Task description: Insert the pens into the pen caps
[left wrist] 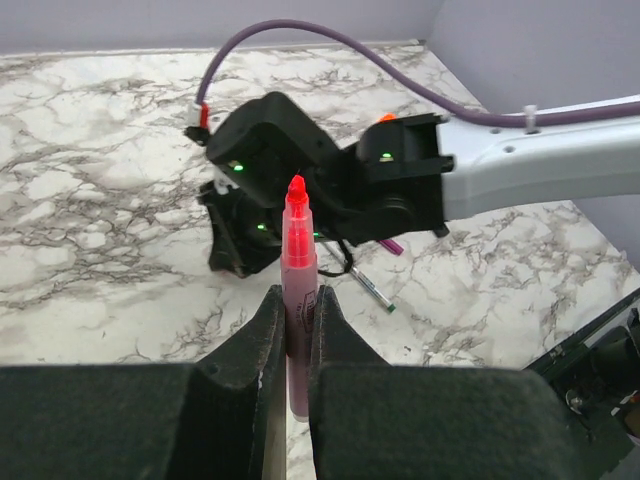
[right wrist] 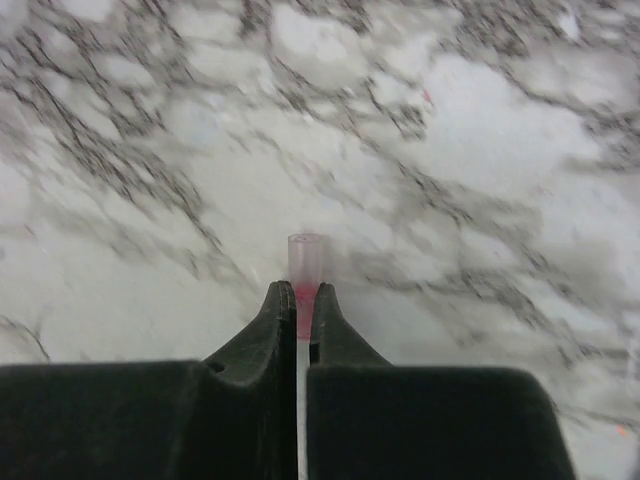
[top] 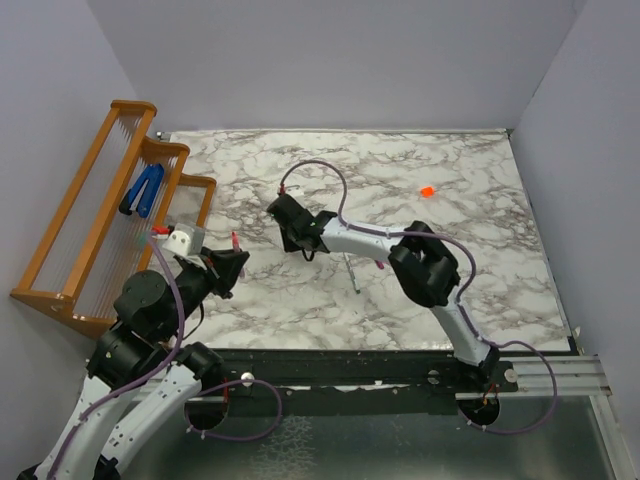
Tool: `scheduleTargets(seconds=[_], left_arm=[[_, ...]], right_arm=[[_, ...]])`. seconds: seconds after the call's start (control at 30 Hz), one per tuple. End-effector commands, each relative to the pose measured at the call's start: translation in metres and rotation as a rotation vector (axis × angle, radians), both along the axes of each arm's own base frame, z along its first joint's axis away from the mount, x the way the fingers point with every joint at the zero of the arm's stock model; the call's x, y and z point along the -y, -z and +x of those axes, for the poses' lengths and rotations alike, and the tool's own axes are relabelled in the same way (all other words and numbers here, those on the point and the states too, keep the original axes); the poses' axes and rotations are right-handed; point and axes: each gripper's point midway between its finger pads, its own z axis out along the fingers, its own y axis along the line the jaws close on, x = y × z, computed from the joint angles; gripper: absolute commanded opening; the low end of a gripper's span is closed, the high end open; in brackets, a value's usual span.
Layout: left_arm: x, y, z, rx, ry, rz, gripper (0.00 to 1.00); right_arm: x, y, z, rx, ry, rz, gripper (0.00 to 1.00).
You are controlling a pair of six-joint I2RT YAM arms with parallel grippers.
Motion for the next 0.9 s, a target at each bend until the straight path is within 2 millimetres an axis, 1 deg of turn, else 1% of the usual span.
scheduleTargets(seconds=[0.0, 0.13, 0.27, 0.3, 0.4, 0.47, 0.57, 0.7, 0.77, 0.87], left_arm=[[0.010, 0.006, 0.008, -0.026, 0.023, 0.019, 0.00], [0.032, 0.012, 0.012, -0.034, 0.100, -0.031, 0.00], [0.052, 0.012, 0.014, -0.007, 0.188, -0.075, 0.00], [0.058, 0.014, 0.014, -0.001, 0.217, -0.080, 0.00], [0.075, 0.015, 0.014, 0.015, 0.297, -0.104, 0.00], [0.086, 0.018, 0.015, 0.015, 0.350, -0.109, 0.00], [0.100, 0.016, 0.013, 0.033, 0.430, -0.134, 0.00], [0.116, 0.010, 0.008, 0.049, 0.524, -0.194, 0.00], [0.122, 0.009, 0.008, 0.047, 0.553, -0.215, 0.00], [0.126, 0.007, 0.008, 0.044, 0.578, -0.224, 0.00]], right_arm=[[0.008, -0.074, 0.005, 0.209, -0.003, 0.165, 0.01], [0.028, -0.134, -0.010, 0.346, -0.018, 0.322, 0.00], [0.056, -0.182, -0.031, 0.464, -0.045, 0.434, 0.01], [0.066, -0.202, -0.041, 0.509, -0.065, 0.475, 0.01], [0.093, -0.238, -0.068, 0.628, -0.120, 0.583, 0.01], [0.106, -0.256, -0.088, 0.679, -0.171, 0.647, 0.00], [0.114, -0.275, -0.115, 0.711, -0.266, 0.723, 0.00], [0.116, -0.289, -0.142, 0.739, -0.383, 0.800, 0.00], [0.117, -0.295, -0.152, 0.756, -0.425, 0.832, 0.00], [0.120, -0.304, -0.161, 0.784, -0.459, 0.868, 0.01]])
